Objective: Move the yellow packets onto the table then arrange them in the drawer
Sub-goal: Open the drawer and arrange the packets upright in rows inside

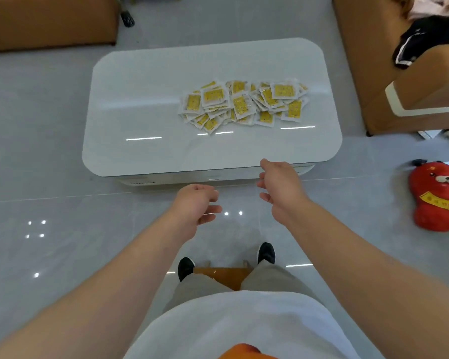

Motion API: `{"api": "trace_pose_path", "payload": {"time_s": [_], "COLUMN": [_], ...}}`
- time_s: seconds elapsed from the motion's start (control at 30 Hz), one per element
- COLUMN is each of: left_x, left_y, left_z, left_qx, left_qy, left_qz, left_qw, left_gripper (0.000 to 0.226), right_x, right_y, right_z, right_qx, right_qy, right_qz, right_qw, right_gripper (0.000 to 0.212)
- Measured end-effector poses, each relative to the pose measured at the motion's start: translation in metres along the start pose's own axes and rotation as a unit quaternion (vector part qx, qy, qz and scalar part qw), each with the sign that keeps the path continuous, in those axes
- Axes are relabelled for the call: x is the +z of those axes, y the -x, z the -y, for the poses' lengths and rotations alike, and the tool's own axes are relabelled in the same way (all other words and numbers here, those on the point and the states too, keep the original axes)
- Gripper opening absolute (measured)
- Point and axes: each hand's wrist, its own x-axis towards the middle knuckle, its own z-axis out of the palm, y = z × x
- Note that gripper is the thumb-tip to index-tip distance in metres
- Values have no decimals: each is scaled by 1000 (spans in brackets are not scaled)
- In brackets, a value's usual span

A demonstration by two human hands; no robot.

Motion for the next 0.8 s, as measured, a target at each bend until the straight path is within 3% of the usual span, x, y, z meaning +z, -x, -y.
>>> {"api": "trace_pose_path", "payload": {"time_s": [0.23, 0.43, 0.57, 0.6, 0.73, 0.8], "left_x": [46, 64, 63, 62, 53, 48], "left_y": [3, 4, -5, -9, -40, -64], "left_z": [5, 5, 1, 0, 5, 10], "left_qx": [-14, -15, -14, -11, -11, -10], "left_qy": [76, 73, 59, 50, 3, -34], "left_qz": [-51, -82, -105, -110, -127, -127], "left_qw": [996, 994, 993, 993, 992, 991], "left_gripper": [20, 15, 16, 17, 18, 12], "right_x": [-37, -57, -59, -58, -50, -40], "right_y": [-26, -46, -58, -62, -85, -100], "right_z": [0, -3, -7, -8, -18, -26], "right_qx": [10, 20, 26, 29, 44, 45], "right_qy": [18, 26, 31, 33, 62, 89], "right_qz": [32, 46, 61, 59, 48, 50], "right_qw": [999, 998, 997, 997, 996, 994], "right_gripper": [48, 45, 7, 6, 44, 46]}}
